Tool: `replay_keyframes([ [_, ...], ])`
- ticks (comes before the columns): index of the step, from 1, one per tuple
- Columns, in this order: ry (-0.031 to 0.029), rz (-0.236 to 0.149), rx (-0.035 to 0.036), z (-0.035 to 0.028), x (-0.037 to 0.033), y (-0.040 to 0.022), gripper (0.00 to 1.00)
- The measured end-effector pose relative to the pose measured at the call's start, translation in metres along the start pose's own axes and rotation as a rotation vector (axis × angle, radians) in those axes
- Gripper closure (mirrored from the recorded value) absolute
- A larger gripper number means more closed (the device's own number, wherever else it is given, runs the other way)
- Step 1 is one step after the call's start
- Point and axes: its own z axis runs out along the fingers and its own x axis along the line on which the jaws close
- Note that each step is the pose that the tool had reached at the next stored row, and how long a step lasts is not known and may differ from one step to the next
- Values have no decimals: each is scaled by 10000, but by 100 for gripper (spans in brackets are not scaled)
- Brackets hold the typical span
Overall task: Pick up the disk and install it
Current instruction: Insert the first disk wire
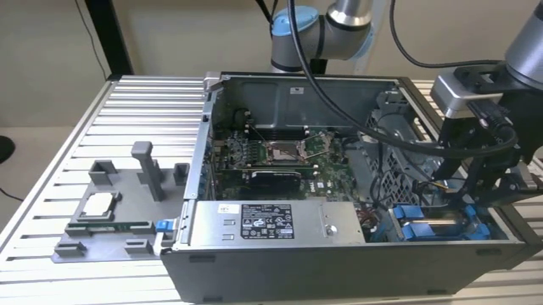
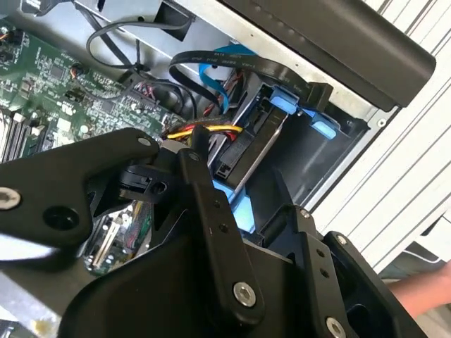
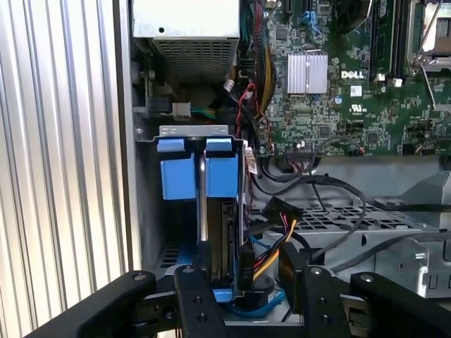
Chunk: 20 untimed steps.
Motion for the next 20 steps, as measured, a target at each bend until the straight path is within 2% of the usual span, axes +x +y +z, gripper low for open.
replay_keyframes([
  [16,-6,0,1,8,-16,-10,0],
  [17,-6,-2,1,8,-16,-11,100],
  [20,-5,-3,0,8,-18,-20,100],
])
